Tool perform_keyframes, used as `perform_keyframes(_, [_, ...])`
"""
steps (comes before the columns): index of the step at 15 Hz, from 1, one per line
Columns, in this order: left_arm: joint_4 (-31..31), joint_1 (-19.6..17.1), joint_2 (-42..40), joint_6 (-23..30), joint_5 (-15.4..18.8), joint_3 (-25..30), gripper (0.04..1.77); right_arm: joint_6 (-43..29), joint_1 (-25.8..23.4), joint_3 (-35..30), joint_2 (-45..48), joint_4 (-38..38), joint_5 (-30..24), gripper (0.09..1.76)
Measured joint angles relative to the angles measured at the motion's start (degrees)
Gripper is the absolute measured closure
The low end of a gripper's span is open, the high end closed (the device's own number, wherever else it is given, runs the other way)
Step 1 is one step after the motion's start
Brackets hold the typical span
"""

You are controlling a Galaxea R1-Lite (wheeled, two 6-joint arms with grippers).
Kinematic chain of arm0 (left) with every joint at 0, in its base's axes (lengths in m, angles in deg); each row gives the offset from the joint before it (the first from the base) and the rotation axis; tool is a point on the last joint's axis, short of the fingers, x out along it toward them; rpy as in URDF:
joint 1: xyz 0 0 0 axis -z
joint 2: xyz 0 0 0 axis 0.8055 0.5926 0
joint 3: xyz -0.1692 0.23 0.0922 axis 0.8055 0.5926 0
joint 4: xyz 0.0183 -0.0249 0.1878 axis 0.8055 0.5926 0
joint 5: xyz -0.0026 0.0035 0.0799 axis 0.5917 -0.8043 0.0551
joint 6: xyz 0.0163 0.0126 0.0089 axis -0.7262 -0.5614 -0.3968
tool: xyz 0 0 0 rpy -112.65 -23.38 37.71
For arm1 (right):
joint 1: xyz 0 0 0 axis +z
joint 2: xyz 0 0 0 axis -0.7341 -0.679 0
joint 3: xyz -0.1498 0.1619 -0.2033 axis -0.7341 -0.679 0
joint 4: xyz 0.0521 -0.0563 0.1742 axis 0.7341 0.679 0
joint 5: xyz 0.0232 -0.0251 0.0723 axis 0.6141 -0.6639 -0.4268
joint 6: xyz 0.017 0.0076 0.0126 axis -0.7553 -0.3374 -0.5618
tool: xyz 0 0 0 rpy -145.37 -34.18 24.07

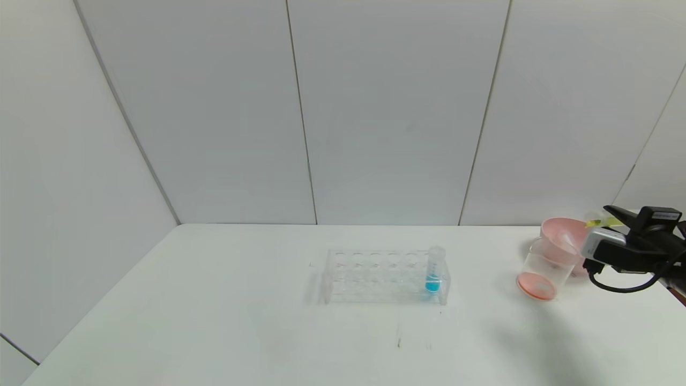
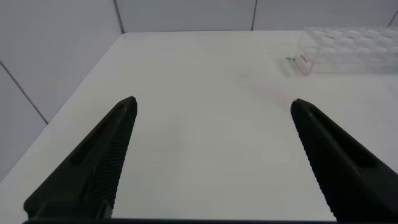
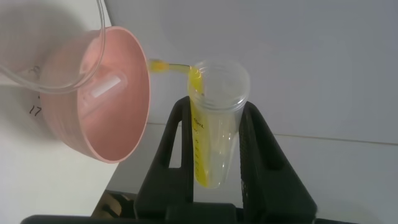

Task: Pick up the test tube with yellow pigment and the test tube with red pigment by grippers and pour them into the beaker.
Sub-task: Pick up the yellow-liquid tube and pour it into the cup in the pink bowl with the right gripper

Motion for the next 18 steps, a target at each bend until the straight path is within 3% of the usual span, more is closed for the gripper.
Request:
perform_keyframes(4, [0.00,0.00,0.00,0.00,0.00,0.00,0.05,3.78,0.16,0.16,-0.02,-0.02,0.05,1.36])
perform_keyframes(18, [0.00,0.00,0.00,0.00,0.00,0.00,0.05,6.02,1.51,0.91,-0.11,0.00,1.23,1.36])
